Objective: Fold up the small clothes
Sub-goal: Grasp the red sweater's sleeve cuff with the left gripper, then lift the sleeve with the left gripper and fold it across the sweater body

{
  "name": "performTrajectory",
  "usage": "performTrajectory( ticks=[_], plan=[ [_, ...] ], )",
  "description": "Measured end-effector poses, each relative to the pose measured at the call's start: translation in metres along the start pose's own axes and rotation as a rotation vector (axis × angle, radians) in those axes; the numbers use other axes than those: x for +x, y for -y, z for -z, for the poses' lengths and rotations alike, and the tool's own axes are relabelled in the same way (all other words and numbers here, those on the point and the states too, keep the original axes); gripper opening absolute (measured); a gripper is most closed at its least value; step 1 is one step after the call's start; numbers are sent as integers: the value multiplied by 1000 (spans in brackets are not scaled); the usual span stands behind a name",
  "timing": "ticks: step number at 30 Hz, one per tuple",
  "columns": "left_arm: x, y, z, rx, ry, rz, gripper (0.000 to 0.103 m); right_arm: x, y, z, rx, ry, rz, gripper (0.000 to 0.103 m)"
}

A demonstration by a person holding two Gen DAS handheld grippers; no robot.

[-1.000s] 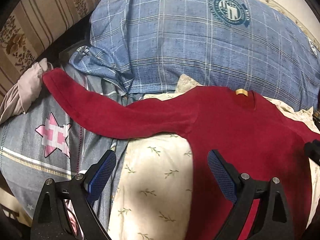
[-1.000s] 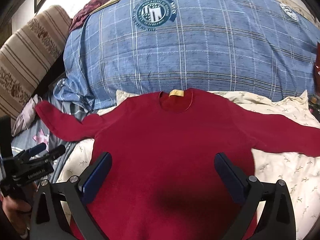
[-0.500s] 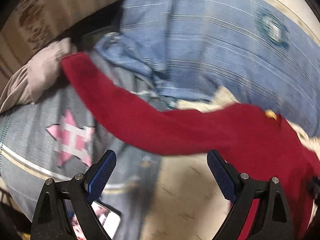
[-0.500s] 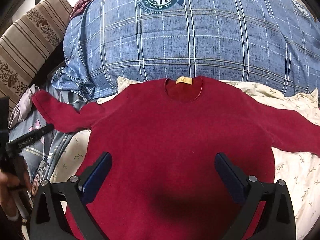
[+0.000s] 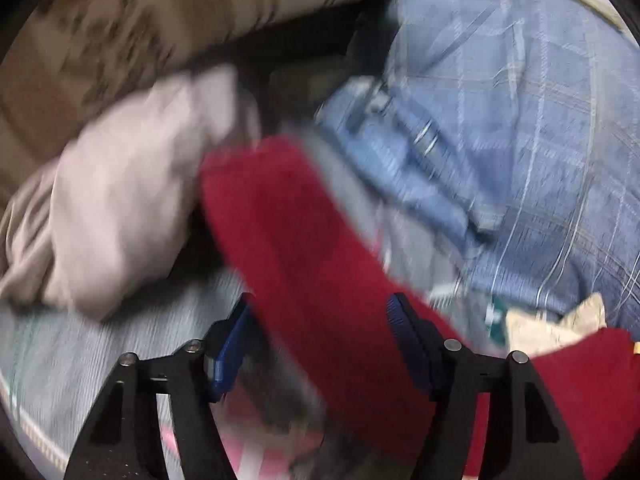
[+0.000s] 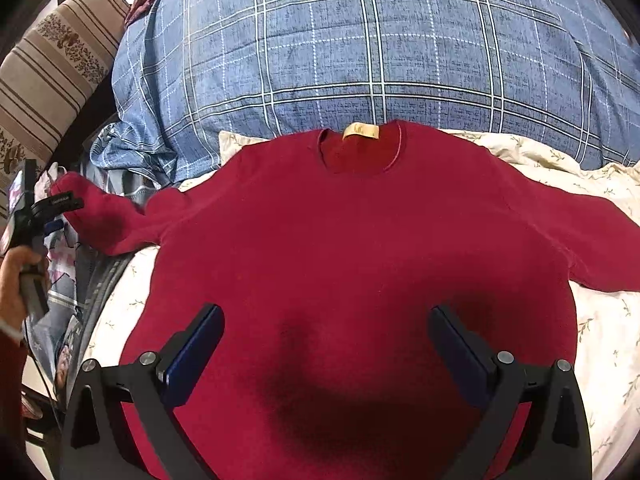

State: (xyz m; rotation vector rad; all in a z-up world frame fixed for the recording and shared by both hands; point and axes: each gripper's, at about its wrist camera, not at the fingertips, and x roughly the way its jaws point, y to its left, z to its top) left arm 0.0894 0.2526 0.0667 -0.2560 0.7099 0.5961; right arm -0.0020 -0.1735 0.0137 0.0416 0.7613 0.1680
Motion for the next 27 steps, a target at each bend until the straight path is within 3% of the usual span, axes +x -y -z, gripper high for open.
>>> performTrajectory(
  ticks=[2, 3, 6, 8, 13, 17, 20, 24, 27],
  plan=[
    [14, 10, -3, 24, -59, 26, 7, 2, 3, 0, -1, 1, -3, 99],
    [18, 14, -3, 28, -82, 44, 5, 2, 5, 0, 0, 4, -7, 95],
    [5, 34, -7, 57, -46, 130, 5, 1, 9, -2, 2, 7, -12, 81],
    [-15, 52, -7, 72, -25, 223, 4, -3, 11, -3, 0, 20, -10, 77],
    [-80, 133, 2, 165, 24, 499, 4, -21, 26, -8, 17, 76, 15, 77],
    [-114, 214, 32, 236, -14, 712, 4, -34, 48, -13, 65, 112, 44, 77],
    [-114, 268, 59, 292, -67, 795, 5, -44, 65, -19, 95, 128, 76, 77],
    [-85, 322, 99, 329, -192, 872, 5, -50, 88, -22, 126, 126, 117, 78],
    [-49, 354, 119, 392, -262, 867, 6, -49, 107, -22, 154, 108, 148, 78]
  ],
)
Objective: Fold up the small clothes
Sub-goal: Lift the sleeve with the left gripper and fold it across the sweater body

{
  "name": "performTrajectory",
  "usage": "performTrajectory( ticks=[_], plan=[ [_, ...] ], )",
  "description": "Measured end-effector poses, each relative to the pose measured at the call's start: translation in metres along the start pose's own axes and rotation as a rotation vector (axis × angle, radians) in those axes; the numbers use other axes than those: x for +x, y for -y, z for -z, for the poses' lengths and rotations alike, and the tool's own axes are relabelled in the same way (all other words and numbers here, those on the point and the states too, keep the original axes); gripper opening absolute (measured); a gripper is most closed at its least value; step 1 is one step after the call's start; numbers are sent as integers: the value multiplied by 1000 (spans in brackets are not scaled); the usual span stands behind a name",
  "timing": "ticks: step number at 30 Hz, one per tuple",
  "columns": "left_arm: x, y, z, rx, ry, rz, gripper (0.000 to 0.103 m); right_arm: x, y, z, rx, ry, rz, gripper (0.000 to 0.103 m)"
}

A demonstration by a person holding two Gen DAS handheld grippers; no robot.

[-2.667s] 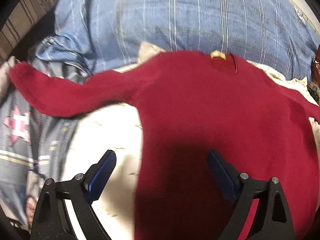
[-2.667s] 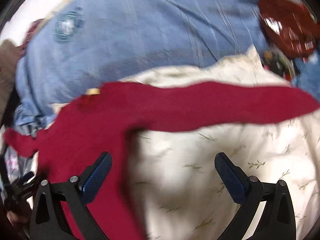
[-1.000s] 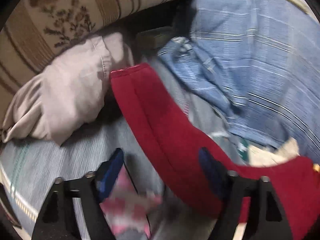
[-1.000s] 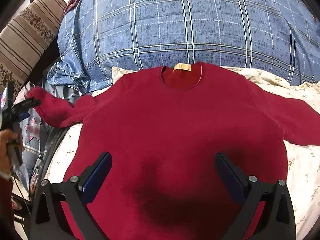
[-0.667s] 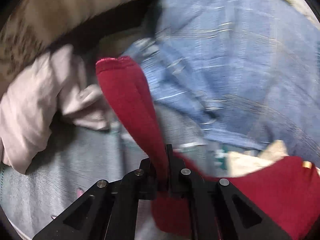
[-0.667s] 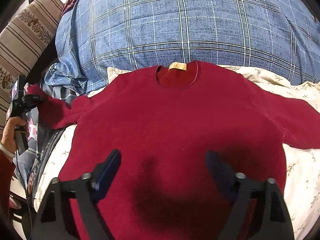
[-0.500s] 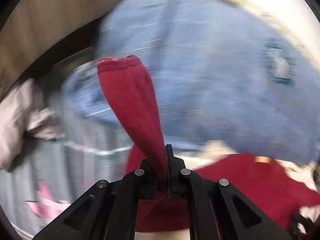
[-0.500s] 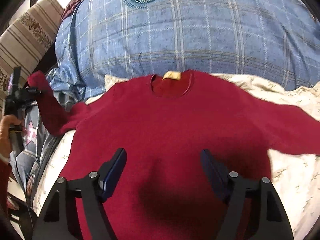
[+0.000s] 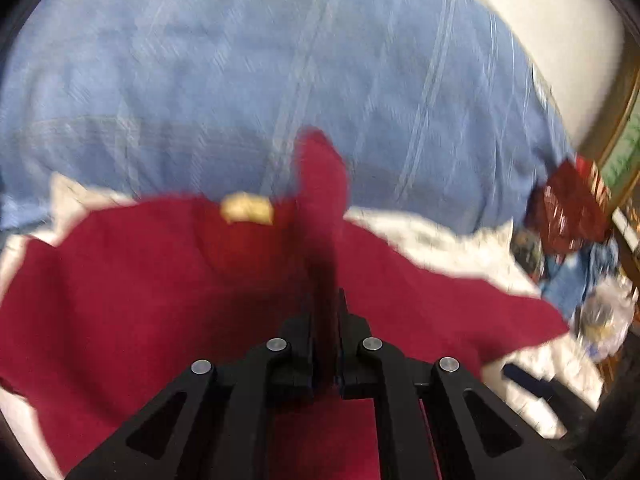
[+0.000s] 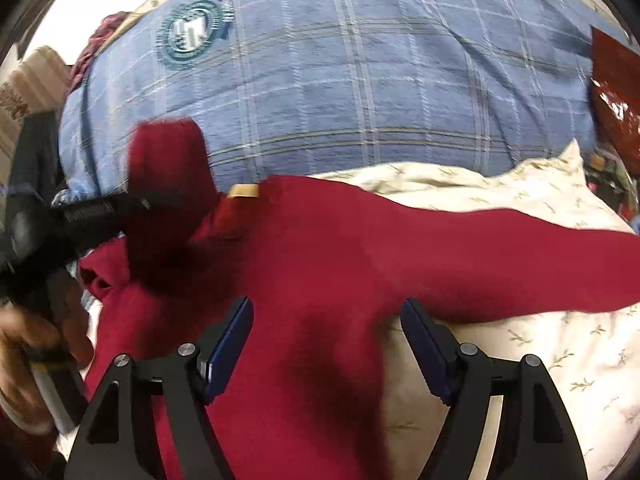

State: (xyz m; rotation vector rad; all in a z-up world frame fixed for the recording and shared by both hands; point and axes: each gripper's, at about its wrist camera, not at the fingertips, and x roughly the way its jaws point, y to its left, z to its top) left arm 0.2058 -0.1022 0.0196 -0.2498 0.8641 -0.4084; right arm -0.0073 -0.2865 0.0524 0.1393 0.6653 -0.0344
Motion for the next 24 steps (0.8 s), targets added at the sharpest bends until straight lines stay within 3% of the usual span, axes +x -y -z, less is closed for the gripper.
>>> performTrajectory(
  ticks=[3, 5, 6, 7, 8, 10, 12, 15, 19, 22, 23, 24],
  plan=[
    [19, 1, -5, 33, -60, -14, 20, 5, 13, 0, 39, -18, 12, 78],
    [2, 5, -9, 55, -69, 11, 26, 6, 17, 1, 50, -19, 13, 78],
    [-7, 0, -11, 74, -51, 10, 28, 7, 18, 1, 51, -19, 11, 78],
    [-26, -8, -15, 91, -11, -21, 39, 8, 17, -1, 47, -22, 2, 78],
    [-43, -16, -16, 96, 31, -54, 57, 9, 15, -2, 43, -24, -6, 78],
    [-73, -29, -17, 93, 124, -124, 70, 12, 12, -9, 42, -27, -30, 82],
    [-99, -56, -18, 85, 213, -240, 70, 17, 9, -15, 49, -31, -38, 84],
    [-108, -97, -16, 20, 219, -357, 70, 32, 2, -29, 36, -33, -45, 84],
    [-86, -137, -10, -152, 198, -368, 69, 61, -6, -42, 57, -107, -76, 84],
    [-63, -158, -7, -198, 186, -368, 69, 83, -15, -41, 28, -142, -60, 84],
    [-59, -159, -7, -200, 180, -363, 69, 93, -21, -38, -15, -160, -42, 77],
    [-55, -161, -9, -204, 175, -358, 69, 98, -25, -36, -45, -172, -29, 53]
  ],
)
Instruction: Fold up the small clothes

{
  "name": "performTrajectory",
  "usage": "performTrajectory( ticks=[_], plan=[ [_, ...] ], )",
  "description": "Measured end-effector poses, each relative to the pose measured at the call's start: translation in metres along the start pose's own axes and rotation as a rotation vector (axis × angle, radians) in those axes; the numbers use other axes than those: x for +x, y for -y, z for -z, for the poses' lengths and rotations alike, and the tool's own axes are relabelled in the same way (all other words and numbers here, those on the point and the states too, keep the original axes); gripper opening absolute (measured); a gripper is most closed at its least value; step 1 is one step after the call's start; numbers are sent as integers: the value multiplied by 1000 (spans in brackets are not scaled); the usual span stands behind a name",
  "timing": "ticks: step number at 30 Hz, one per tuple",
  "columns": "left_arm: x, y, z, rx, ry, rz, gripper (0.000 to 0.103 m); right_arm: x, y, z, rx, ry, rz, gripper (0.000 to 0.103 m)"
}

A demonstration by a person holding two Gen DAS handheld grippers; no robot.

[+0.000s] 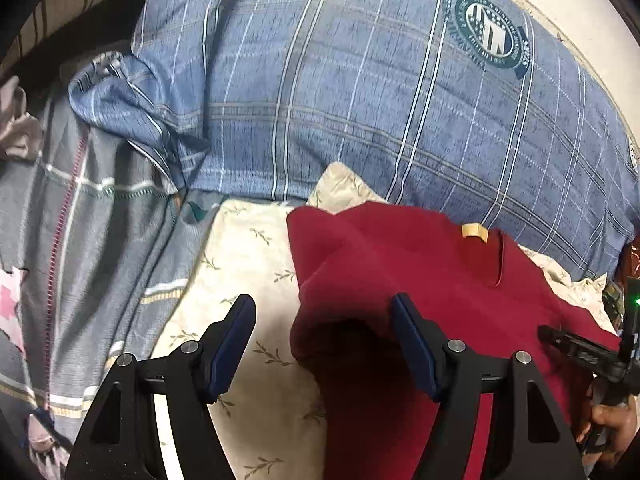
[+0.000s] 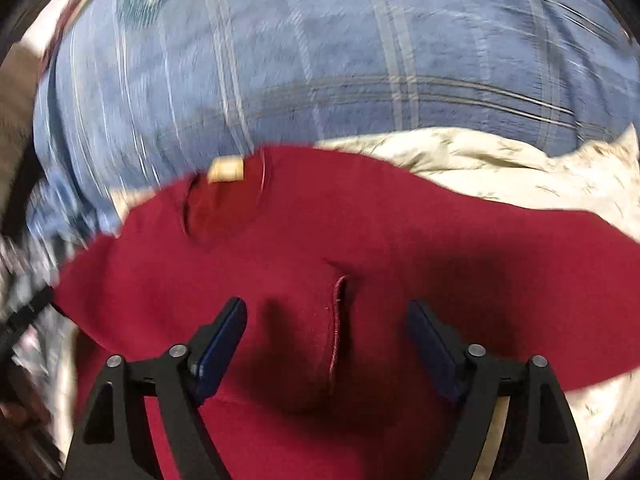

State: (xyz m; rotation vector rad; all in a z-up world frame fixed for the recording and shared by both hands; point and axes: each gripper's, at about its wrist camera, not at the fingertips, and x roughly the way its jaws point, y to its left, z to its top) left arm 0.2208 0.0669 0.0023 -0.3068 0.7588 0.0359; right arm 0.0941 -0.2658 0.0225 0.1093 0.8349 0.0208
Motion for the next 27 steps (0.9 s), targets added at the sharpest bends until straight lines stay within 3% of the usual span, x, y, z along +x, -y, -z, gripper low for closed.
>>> performTrajectory(
  ticks=[2, 3, 5, 8, 11, 15, 18, 19, 21, 24, 27],
  plan=[
    [5, 0, 2, -5, 8, -7, 69, 9, -7, 2, -59, -10, 33, 14],
    [5, -4, 0, -5, 14, -7, 69, 8, -9, 1, -70, -2, 38, 5],
    [5, -3, -1, -3, 26, -3, 69, -3, -10, -5, -77, 27, 21, 5],
    [-10, -6, 9, -3, 48, 9, 69, -32, -5, -18, -82, 141, 30, 5],
    [-21, -8, 22, 2, 50, 18, 69, -41, 3, -30, -85, 218, 144, 5],
    [-13, -2, 29, 15, 8, 8, 69, -9, 18, -35, -58, 159, 184, 8],
    [-1, 6, 32, 69, -51, -39, 69, -2, 30, -35, -3, 114, 239, 10],
    [2, 7, 34, 81, -69, -60, 69, -11, 35, -33, 24, 137, 236, 12],
    [6, 6, 33, 70, -91, -72, 71, -35, 41, -28, 51, 194, 217, 27],
    [9, 6, 32, 55, -104, -75, 72, -52, 32, -20, 17, 224, 135, 26],
    [10, 8, 32, 63, -102, -85, 72, -32, 22, -17, -26, 143, 70, 20]
  ],
)
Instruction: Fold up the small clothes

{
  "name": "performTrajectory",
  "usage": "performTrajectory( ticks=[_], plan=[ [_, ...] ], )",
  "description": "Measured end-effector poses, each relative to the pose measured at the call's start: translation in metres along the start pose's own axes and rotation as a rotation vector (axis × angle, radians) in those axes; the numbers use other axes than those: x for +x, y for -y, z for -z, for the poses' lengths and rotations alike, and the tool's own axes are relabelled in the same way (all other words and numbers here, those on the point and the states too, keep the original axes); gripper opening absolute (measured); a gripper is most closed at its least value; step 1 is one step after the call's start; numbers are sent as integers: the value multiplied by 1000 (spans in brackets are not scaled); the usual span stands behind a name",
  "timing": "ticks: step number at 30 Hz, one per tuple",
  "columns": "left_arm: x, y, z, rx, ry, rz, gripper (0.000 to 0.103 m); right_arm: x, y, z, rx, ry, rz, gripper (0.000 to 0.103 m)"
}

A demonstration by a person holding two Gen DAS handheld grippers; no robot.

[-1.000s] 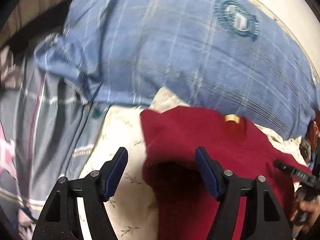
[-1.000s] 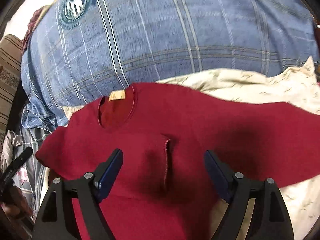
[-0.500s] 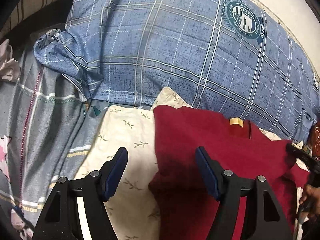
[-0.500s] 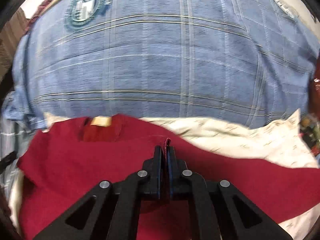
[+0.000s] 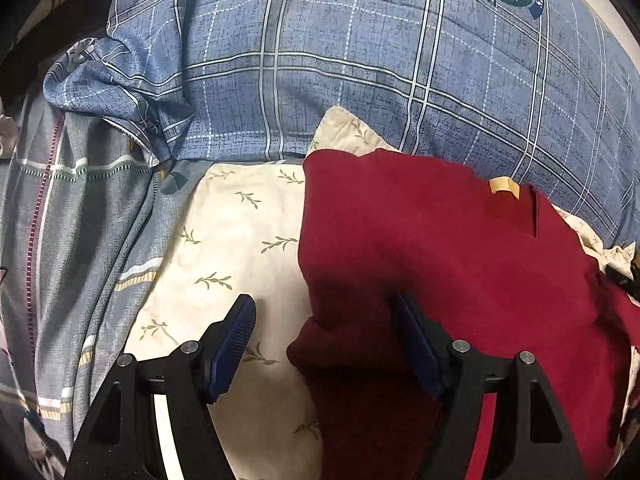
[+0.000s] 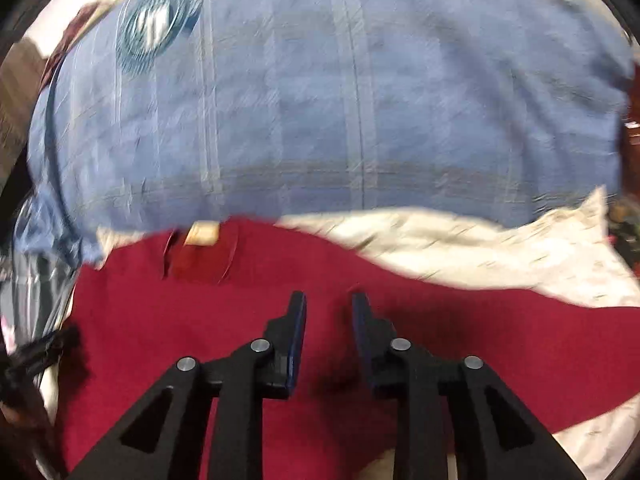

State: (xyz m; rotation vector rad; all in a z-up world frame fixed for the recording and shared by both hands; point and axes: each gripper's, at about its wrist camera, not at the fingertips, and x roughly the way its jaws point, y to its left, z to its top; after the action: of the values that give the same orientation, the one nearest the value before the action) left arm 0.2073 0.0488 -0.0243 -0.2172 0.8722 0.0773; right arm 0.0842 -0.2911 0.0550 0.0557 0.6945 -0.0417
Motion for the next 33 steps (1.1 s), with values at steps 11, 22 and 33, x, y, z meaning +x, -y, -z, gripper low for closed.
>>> performTrajectory(
  ticks=[11, 22, 33],
  plan=[
    [-23, 9, 7, 32, 67, 20, 70, 11, -3, 22, -9, -56, 46, 31],
    [-47, 31, 16, 77, 84, 38, 70, -35, 62, 39, 164, -54, 14, 52],
    [-69, 30, 26, 74, 143, 89, 70, -138, 265, 109, 589, 15, 289, 54]
  ],
)
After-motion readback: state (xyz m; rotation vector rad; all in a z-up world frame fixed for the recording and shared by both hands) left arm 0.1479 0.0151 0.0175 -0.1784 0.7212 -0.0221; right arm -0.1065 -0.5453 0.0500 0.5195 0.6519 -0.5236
